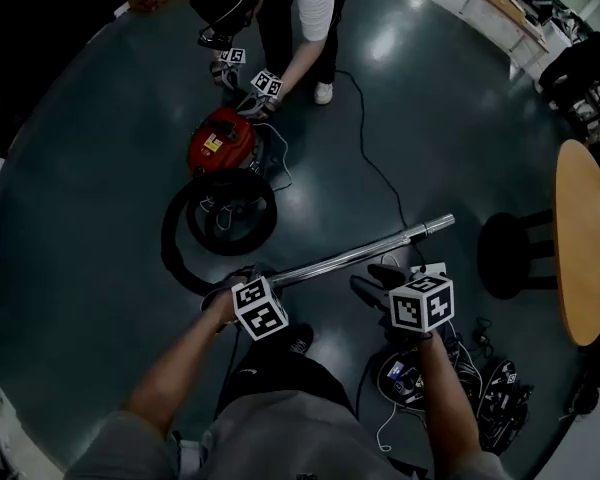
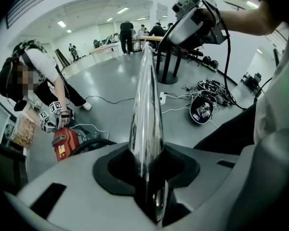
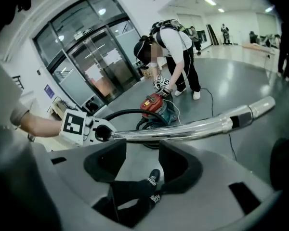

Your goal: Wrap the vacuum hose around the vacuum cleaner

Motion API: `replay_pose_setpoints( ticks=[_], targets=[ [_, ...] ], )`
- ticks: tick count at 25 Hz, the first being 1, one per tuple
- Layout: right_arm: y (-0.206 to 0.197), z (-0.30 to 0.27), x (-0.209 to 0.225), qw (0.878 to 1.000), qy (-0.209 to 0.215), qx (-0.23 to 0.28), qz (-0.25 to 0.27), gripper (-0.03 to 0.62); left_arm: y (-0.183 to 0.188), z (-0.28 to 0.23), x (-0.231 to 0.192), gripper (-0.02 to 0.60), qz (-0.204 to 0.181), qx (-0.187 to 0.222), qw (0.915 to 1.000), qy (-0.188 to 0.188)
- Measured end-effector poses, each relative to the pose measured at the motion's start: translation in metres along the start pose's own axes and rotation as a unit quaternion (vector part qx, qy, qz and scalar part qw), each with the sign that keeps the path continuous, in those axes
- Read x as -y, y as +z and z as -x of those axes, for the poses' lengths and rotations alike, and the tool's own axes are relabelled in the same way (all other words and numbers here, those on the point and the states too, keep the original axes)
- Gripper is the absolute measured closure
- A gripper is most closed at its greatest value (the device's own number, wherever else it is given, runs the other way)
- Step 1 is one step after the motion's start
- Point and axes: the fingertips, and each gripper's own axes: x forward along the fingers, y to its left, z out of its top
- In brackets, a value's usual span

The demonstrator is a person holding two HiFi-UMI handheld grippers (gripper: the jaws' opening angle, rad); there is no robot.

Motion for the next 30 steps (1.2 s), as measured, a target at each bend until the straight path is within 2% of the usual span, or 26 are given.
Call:
replay_pose_setpoints(
  ticks=[2,7,9,11,14,16,20,25,28,30],
  targets=[
    [0.007,-0.019,0.005,1.000,-0.005,-0.004,-0.010,0.378,-0.009,-0.009,-0.007,0.440,0.022,0.005,0.9997,0.003],
    [0.015,-0.077,0.007,0.996,-0.020,-0.052,0.066,0.379,-0.026,-0.035,-0.026,0.440,0.057,0.020,0.9981,0.015],
    [0.024,-0.095,0.006,0.990,-0.023,-0.054,0.126,0.379,-0.034,-0.050,-0.033,0.440,0.067,0.022,0.9974,0.016],
    [0.030,-0.110,-0.001,0.976,-0.011,-0.065,0.207,0.379,-0.043,-0.066,-0.038,0.440,0.078,0.022,0.9967,0.011],
    [0.022,-0.141,0.004,0.938,0.027,-0.122,0.323,0.379,-0.059,-0.092,-0.046,0.440,0.090,0.021,0.9956,0.011],
    [0.008,-0.168,0.016,0.911,0.063,-0.161,0.375,0.379,-0.071,-0.112,-0.050,0.440,0.097,0.019,0.9950,0.016],
    [-0.020,-0.221,0.044,0.846,0.099,-0.212,0.479,0.379,-0.090,-0.151,-0.054,0.440,0.096,0.016,0.9947,0.032],
    [-0.066,-0.277,0.078,0.775,0.122,-0.273,0.557,0.378,-0.114,-0.201,-0.040,0.440,0.098,0.016,0.9948,0.025],
    [-0.107,-0.304,0.101,0.716,0.130,-0.317,0.609,0.378,-0.128,-0.233,-0.028,0.440,0.101,0.025,0.9945,0.008],
    [-0.129,-0.326,0.116,0.683,0.137,-0.335,0.634,0.379,-0.138,-0.254,-0.027,0.440,0.104,0.033,0.9940,-0.002]
  ],
)
